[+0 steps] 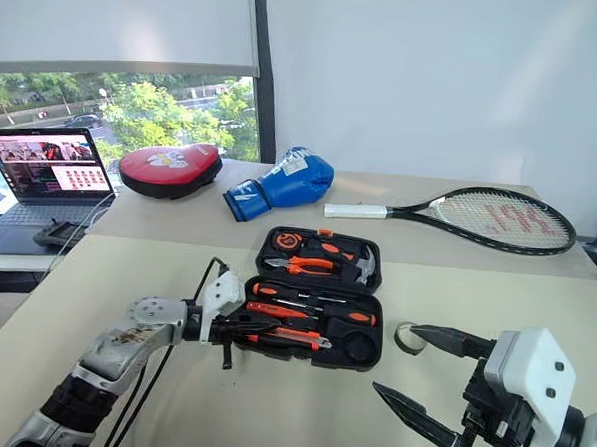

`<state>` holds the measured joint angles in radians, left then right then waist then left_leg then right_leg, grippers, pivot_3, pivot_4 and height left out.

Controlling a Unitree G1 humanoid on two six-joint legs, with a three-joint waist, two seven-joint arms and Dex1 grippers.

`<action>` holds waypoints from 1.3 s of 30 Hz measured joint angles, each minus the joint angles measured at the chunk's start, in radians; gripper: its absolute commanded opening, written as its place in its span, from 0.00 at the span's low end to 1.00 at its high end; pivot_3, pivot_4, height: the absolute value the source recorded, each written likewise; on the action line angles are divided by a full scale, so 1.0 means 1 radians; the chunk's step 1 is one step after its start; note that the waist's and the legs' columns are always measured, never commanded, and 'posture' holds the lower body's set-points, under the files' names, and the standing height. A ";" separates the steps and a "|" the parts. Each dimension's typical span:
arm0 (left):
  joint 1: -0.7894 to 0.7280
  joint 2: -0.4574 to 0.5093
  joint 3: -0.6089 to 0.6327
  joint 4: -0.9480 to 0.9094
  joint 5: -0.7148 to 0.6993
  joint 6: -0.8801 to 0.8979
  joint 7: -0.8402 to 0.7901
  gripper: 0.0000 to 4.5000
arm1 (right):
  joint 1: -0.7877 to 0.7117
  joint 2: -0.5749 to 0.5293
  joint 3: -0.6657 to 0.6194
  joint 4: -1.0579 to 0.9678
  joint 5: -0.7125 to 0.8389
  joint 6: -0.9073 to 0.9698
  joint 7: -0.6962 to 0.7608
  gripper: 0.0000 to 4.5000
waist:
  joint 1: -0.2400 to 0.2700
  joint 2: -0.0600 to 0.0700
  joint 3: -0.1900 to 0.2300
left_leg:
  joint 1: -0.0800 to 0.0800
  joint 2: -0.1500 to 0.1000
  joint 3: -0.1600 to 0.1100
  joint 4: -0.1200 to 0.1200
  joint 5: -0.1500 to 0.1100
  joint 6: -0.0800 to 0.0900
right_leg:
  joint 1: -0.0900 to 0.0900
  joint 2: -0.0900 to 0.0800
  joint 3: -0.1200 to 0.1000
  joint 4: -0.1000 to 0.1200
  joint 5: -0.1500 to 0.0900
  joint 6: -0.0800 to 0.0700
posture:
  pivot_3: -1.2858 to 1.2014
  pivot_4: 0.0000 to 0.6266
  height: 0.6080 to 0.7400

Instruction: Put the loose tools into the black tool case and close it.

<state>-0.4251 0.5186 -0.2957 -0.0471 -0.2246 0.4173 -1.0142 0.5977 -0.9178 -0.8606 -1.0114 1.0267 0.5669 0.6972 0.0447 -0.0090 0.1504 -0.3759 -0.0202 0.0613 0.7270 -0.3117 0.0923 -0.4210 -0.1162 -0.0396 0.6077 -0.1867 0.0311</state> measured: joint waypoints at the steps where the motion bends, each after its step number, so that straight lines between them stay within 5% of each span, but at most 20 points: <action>1: -0.013 -0.002 -0.017 0.010 0.016 -0.003 -0.001 0.01 | -0.001 -0.006 -0.001 0.000 0.001 0.004 0.000 1.00 | 0.000 0.002 -0.002 | 0.001 0.000 0.000 0.000 0.000 0.000 | 0.000 0.000 0.000 0.000 -0.001 0.000 | 0.52 0.24 1.00; 11: -0.047 -0.032 -0.073 0.114 0.076 -0.087 -0.020 0.01 | -0.010 -0.009 0.017 -0.001 0.006 0.013 -0.007 1.00 | -0.004 0.000 -0.020 | 0.006 0.001 0.001 -0.008 0.000 0.000 | 0.002 0.000 0.001 -0.004 -0.002 -0.002 | 0.52 0.24 1.00; 16: -0.020 -0.098 0.049 0.097 -0.074 0.000 -0.022 0.01 | -0.078 -0.040 0.088 0.028 -0.015 0.064 -0.089 1.00 | -0.009 -0.002 -0.018 | -0.003 0.001 0.002 -0.011 0.001 -0.002 | -0.004 0.000 0.001 -0.006 0.000 -0.001 | 0.52 0.24 1.00; 19: -0.008 -0.037 0.136 -0.026 -0.208 0.114 -0.056 0.16 | -0.177 -0.108 0.203 0.088 -0.064 0.134 -0.173 1.00 | -0.018 -0.013 -0.011 | -0.011 0.003 0.000 -0.011 0.007 -0.012 | -0.011 0.003 -0.001 -0.005 0.002 -0.003 | 0.52 0.24 1.00; 29: 0.017 0.163 0.304 -0.403 -0.504 0.366 -0.077 0.96 | -0.606 -0.281 0.695 0.418 -0.249 0.360 -0.218 1.00 | -0.020 -0.011 -0.007 | -0.015 -0.001 0.001 -0.012 0.007 -0.011 | -0.012 0.007 -0.002 -0.011 0.001 -0.003 | 0.52 0.24 1.00; 31: 0.033 0.186 0.322 -0.453 -0.536 0.392 -0.060 0.96 | -0.721 -0.261 0.803 0.494 -0.291 0.385 -0.192 1.00 | -0.026 -0.011 -0.007 | -0.014 -0.001 0.001 -0.012 0.007 -0.011 | -0.012 0.008 -0.002 -0.012 0.001 -0.003 | 0.52 0.24 1.00; 39: 0.157 0.189 0.367 -0.566 -0.594 0.402 0.068 0.96 | -0.940 -0.179 1.119 0.724 -0.525 0.363 -0.024 0.48 | -0.031 -0.011 -0.007 | -0.014 -0.002 0.002 -0.012 0.007 -0.011 | -0.012 0.009 -0.005 -0.012 0.001 -0.002 | 0.52 0.24 1.00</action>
<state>-0.2686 0.7074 0.0709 -0.6135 -0.8186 0.8189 -0.9461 -0.3426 -1.0963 0.2587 -0.2869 0.5016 0.9297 0.6732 0.0137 -0.0197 0.1437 -0.3897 -0.0218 0.0632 0.7146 -0.3042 0.0808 -0.4328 -0.1068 -0.0446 0.5959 -0.1854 0.0291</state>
